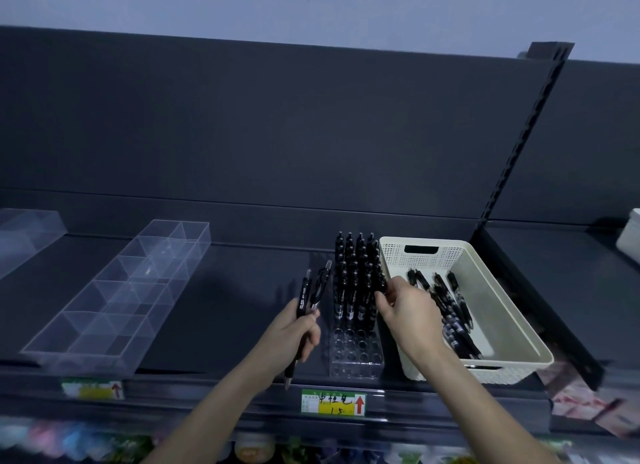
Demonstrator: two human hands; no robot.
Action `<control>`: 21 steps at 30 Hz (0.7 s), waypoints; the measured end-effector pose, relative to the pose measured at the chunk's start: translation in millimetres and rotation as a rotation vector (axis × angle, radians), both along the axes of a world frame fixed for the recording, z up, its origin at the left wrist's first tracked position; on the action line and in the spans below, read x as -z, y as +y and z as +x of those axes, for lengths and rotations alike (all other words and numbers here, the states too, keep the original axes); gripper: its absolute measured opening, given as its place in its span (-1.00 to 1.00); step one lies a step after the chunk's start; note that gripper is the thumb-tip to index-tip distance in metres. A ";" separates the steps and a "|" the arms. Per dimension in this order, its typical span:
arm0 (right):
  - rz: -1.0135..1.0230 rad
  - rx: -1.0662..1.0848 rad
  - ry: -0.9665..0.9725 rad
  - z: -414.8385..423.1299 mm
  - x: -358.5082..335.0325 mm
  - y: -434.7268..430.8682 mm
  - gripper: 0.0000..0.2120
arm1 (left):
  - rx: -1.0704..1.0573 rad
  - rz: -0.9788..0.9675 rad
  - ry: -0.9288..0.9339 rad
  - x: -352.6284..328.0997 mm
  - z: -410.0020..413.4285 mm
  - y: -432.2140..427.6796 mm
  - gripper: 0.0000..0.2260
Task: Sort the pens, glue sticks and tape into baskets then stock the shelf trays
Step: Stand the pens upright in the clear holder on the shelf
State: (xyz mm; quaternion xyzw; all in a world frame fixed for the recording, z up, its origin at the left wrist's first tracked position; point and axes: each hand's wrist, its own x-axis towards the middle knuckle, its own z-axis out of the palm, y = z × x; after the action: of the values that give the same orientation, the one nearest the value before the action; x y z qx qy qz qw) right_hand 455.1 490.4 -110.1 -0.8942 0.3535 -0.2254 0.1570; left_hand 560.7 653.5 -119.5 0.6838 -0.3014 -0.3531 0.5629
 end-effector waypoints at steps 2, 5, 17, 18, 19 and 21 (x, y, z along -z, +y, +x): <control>-0.002 0.012 0.016 0.7 -0.4 0.2 -0.77 | 0.013 0.014 -0.037 0.8 -0.5 0.4 -0.89; 0.016 0.033 0.022 0.9 0.4 0.0 -0.75 | 0.015 0.003 -0.032 2.1 -1.1 -1.5 -0.87; 0.217 -0.071 -0.256 -11.8 -28.0 25.3 -0.88 | 0.043 -0.032 -0.045 0.0 -2.9 -10.5 -0.83; 0.294 -0.122 -0.262 -9.2 -29.1 29.3 -0.87 | 0.049 -0.039 -0.061 -0.6 -4.0 -11.7 -0.83; 0.371 -0.164 -0.266 -6.3 -29.2 32.8 -0.86 | 0.054 -0.049 -0.079 -1.2 -5.0 -12.9 -0.84; 0.482 -0.199 -0.274 -1.1 -28.3 37.4 -0.83 | 0.065 -0.065 -0.117 -1.4 -6.2 -14.9 -0.86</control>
State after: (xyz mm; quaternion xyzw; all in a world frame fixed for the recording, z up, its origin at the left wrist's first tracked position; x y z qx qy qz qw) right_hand 453.9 527.8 -81.9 -0.8226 0.2828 -0.2369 0.4326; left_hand 554.5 638.7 -118.1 0.6745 -0.3671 -0.3209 0.5544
